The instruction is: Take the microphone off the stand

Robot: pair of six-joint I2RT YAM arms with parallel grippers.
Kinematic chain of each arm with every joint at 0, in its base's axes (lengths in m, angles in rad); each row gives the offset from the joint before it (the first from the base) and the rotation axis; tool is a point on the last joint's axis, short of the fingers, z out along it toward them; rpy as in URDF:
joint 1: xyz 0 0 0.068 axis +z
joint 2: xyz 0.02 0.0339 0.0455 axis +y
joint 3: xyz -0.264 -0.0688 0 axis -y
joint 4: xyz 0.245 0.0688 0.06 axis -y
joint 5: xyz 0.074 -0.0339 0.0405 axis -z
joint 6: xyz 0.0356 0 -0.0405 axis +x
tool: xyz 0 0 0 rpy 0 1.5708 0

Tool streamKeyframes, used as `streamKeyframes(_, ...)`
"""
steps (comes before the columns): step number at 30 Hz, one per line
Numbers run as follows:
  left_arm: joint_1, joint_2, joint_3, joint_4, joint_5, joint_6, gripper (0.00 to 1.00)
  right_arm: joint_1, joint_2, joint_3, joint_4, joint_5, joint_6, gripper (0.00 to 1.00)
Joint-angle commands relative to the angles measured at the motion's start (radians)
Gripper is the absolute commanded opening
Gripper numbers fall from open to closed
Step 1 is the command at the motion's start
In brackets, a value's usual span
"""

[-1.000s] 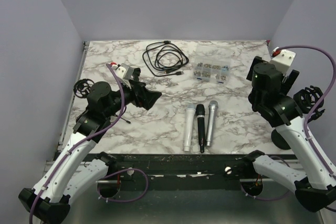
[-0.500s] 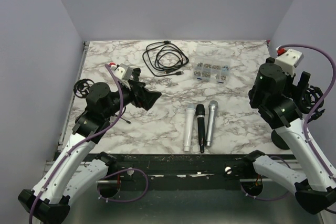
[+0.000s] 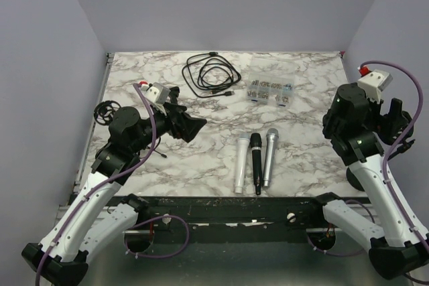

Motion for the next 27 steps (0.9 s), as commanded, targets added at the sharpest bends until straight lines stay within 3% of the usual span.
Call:
streamKeyframes(1,-0.024,-0.013,0.023,0.005,0.006,0.013,0.99,-0.017,-0.044,-0.046,0.022,0.061,-0.045,1.0)
streamKeyframes(15,-0.039,-0.012,0.025,-0.003,-0.009,0.021,0.99,-0.019,-0.089,-0.17,0.021,-0.029,0.033,1.0)
streamKeyframes(19,-0.048,-0.008,0.026,-0.009,-0.022,0.031,0.99,-0.019,-0.103,-0.253,0.217,0.007,-0.135,1.0)
streamKeyframes(27,-0.084,0.0,0.034,-0.029,-0.06,0.057,0.99,-0.033,-0.127,-0.305,0.356,0.019,-0.267,1.0)
